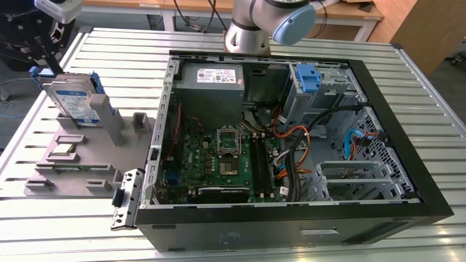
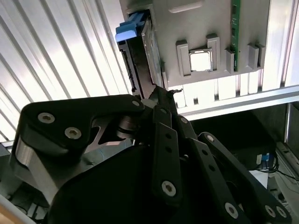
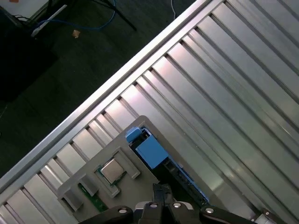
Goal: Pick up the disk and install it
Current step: 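Pick up the disk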
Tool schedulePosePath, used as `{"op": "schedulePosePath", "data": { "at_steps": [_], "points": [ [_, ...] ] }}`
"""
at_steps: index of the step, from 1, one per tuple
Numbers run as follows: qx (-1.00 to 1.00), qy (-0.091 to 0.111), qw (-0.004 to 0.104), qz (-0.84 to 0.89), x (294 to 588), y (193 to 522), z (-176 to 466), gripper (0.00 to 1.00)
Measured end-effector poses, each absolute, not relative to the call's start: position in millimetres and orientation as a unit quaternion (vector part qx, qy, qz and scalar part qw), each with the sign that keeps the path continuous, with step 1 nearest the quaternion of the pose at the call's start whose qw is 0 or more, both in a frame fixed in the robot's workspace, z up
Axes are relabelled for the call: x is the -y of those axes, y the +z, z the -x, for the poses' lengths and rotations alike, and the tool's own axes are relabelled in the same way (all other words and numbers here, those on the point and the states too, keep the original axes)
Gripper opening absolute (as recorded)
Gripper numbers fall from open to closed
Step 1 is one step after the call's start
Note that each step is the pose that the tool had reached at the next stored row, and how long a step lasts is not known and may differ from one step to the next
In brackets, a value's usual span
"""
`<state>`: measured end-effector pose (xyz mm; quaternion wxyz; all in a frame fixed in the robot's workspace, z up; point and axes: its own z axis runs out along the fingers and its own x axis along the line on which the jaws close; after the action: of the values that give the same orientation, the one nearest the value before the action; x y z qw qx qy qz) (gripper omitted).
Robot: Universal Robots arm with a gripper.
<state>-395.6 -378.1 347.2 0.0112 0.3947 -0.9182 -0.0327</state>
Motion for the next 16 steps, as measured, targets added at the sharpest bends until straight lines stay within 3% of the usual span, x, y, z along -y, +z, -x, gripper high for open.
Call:
{"op": "schedulePosePath", "data": {
  "at_steps": [16],
  "points": [
    [0.868,-0.034,0.014,-0.496,378.1,346.9,395.6,0.10]
  ]
}}
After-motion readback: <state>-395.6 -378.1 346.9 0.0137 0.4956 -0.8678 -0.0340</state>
